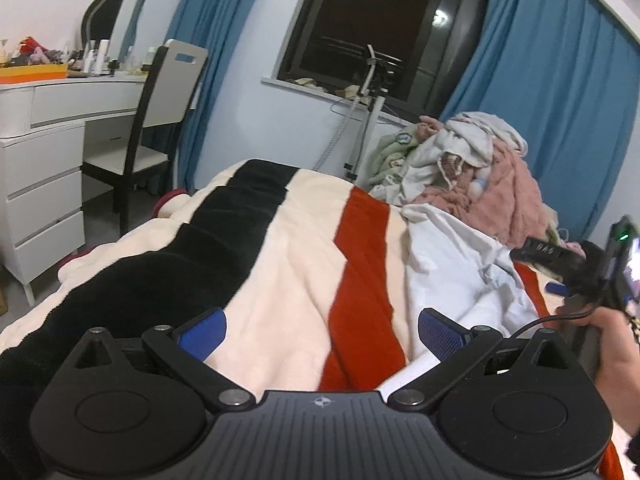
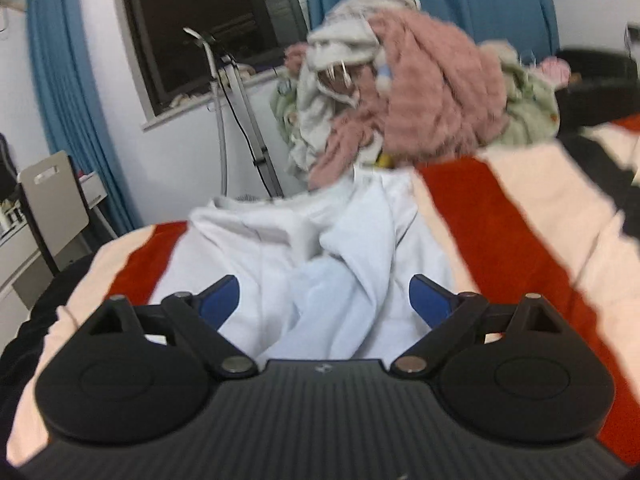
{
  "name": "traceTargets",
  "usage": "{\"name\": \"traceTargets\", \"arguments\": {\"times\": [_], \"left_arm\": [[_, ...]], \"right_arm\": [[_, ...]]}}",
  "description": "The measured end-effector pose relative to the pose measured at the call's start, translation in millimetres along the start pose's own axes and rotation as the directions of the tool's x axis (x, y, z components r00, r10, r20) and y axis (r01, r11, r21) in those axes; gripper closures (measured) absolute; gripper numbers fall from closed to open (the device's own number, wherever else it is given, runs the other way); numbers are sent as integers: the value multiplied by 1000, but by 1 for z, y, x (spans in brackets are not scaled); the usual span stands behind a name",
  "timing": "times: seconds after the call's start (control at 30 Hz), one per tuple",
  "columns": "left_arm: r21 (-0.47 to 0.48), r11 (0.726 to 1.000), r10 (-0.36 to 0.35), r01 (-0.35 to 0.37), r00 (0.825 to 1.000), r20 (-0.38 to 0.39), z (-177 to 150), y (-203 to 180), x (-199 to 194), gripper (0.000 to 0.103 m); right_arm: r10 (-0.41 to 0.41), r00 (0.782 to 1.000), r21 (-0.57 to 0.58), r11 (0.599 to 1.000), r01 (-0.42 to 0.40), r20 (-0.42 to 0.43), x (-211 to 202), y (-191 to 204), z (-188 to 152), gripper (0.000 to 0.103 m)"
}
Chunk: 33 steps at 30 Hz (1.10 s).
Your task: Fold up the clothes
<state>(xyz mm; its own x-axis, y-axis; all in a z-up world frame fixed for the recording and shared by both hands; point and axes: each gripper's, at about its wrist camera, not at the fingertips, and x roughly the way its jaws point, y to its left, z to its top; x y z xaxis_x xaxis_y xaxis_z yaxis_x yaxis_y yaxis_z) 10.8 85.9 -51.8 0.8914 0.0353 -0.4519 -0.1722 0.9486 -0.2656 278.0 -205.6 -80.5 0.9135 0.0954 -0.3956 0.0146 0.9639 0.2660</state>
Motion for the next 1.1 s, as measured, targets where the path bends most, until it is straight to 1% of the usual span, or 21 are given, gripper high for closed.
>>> {"name": "traceTargets", "arguments": {"times": [0.17,0.27,0.33,0.37,0.47,0.53,0.6,0.63,0.7,0.8,0.87,0.93,1.0,1.07,1.1], "left_arm": [[72,996,-42,43,999,-16,-7,-11,-12,0],[79,994,-73,75,997,-27,-10,-16,-25,0],[102,992,-77,80,996,-37,-9,-21,-38,0],[114,990,-74,79,996,-44,-8,-24,-44,0],[119,987,-103,105,994,-27,-7,-25,-69,0],[136,985,-109,109,994,-10,-6,-25,-82,0],[134,987,-90,92,996,-21,0,-21,-85,0],[106,991,-79,83,996,-40,3,-13,-83,0],[45,997,-59,63,995,-79,10,2,-78,0],[-56,997,-69,61,987,-143,9,25,-65,0],[-79,996,-56,42,980,-190,5,33,-55,1],[-92,996,-30,8,970,-243,-3,40,-45,4],[-104,994,-5,-27,955,-296,-10,47,-35,6],[-123,991,10,-55,941,-339,-18,52,-26,12],[-140,988,10,-66,932,-363,-22,55,-22,18]], "right_arm": [[38,997,-55,998,-34,61,-82,-1,3,10],[48,995,-82,996,-41,88,-143,-3,-9,10],[51,993,-110,993,-39,110,-184,-2,-21,10],[52,992,-122,992,-39,111,-200,0,-26,10],[59,993,-148,988,-43,103,-241,9,-38,10],[59,994,-131,990,-46,96,-266,14,-46,10],[70,994,-106,993,-60,89,-290,14,-59,10],[76,993,-92,993,-68,86,-303,14,-65,10],[76,994,-76,995,-70,78,-320,10,-81,10],[42,998,-64,997,-39,46,-333,4,-98,10],[38,999,-46,998,-37,33,-338,-1,-100,10],[44,998,-20,999,-43,37,-342,-7,-98,10],[46,998,-6,999,-46,44,-346,-12,-94,10],[32,998,4,999,-32,49,-349,-17,-93,10],[23,999,9,1000,-24,48,-351,-21,-93,10]]}}
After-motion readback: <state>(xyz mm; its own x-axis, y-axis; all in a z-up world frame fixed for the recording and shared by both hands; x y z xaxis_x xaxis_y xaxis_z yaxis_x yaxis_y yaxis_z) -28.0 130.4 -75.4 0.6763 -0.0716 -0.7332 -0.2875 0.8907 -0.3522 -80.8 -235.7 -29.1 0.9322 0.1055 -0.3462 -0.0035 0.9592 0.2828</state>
